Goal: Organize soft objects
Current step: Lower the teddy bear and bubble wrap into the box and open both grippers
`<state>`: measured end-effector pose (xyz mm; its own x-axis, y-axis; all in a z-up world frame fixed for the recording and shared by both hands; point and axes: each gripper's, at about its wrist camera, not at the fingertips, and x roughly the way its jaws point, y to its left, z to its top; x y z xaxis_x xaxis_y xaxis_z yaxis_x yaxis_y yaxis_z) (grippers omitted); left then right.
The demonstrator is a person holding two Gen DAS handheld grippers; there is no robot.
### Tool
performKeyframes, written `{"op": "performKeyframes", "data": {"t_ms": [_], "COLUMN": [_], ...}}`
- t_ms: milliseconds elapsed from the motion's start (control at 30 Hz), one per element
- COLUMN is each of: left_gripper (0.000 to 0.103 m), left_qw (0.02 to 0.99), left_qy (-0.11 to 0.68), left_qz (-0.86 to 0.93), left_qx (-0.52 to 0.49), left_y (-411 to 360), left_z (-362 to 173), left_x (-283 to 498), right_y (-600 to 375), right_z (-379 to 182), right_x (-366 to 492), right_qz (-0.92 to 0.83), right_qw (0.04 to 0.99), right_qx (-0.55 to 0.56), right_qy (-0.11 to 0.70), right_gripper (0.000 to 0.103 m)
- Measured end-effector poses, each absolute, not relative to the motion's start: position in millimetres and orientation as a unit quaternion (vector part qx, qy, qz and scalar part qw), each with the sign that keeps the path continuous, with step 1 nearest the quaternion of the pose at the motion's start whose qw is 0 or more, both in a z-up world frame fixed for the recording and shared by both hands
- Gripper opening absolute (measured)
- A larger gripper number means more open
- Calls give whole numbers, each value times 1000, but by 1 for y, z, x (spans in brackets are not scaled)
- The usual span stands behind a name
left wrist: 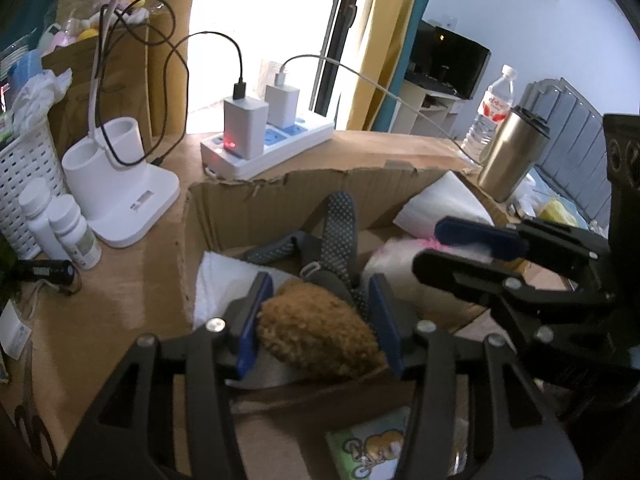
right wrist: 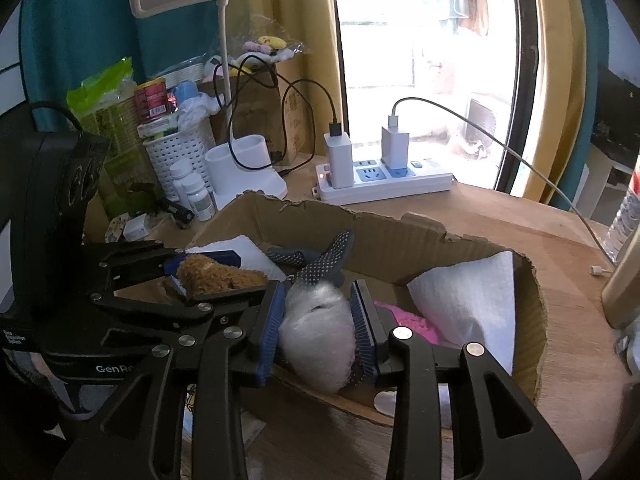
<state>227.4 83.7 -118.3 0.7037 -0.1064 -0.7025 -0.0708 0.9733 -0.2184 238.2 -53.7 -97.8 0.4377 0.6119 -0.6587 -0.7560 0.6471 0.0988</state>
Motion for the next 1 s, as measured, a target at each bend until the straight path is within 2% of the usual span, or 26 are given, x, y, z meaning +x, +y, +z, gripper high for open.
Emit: {"op": "performKeyframes", "data": {"t_ms": [400, 500, 633, 1000], "left_gripper": [54, 58, 68, 69], "left_qw": [918, 918, 920, 926], "left_qy": [381, 382, 375, 362], "left_qz": [-2, -1, -1, 2], "left_qx": [-112, -109, -110, -109], "left_y": [82, 80, 78, 74], "left_z": [-111, -110, -106, -93], "left_x": [220, 218, 214, 197], "right_y": [-61, -62, -66, -73], "right_z": [-90, -88, -85, -75], "right_x": [231, 229, 225, 210], "right_qz": [404, 403, 402, 398], "right_qw": [847, 849, 851, 858], "right_qx": [-103, -103, -102, -102], "right_qy": [329, 326, 321, 308], "right_gripper": [37, 37, 37, 37]}}
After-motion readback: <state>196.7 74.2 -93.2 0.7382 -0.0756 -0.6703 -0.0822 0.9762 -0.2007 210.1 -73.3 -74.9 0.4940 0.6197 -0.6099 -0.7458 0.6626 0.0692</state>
